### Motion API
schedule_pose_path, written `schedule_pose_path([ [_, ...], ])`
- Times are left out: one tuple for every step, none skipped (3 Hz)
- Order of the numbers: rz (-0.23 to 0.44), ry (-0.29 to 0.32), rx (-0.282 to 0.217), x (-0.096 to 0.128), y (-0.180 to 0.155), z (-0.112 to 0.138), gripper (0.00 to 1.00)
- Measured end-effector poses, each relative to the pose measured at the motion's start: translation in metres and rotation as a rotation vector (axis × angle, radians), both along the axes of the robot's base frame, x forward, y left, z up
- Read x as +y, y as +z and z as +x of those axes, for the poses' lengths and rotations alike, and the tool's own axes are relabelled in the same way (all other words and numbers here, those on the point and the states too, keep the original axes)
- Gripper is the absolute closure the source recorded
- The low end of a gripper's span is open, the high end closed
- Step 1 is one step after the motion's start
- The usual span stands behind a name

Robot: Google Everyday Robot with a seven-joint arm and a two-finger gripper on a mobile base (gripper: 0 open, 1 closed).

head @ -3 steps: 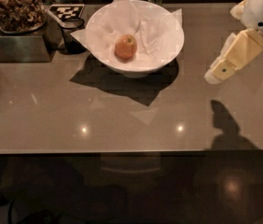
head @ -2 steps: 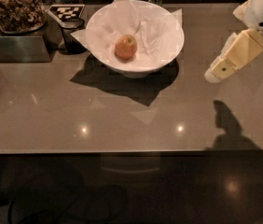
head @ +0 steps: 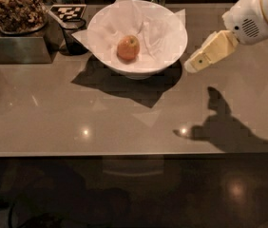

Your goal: Pick apple from white bowl

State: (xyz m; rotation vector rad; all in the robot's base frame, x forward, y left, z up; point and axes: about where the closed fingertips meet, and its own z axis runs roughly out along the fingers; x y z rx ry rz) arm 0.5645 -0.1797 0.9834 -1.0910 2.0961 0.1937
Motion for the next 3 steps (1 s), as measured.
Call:
schedule_pose_path([
  [0.029, -0.001, -0.032, 0.020, -0.004, 0.029, 0.00],
  [0.019, 0.042, -0.036, 0.048, -0.016, 0.052, 0.00],
  [0.003, 0.083, -0.016, 0.074, -0.033, 0.070, 0.00],
])
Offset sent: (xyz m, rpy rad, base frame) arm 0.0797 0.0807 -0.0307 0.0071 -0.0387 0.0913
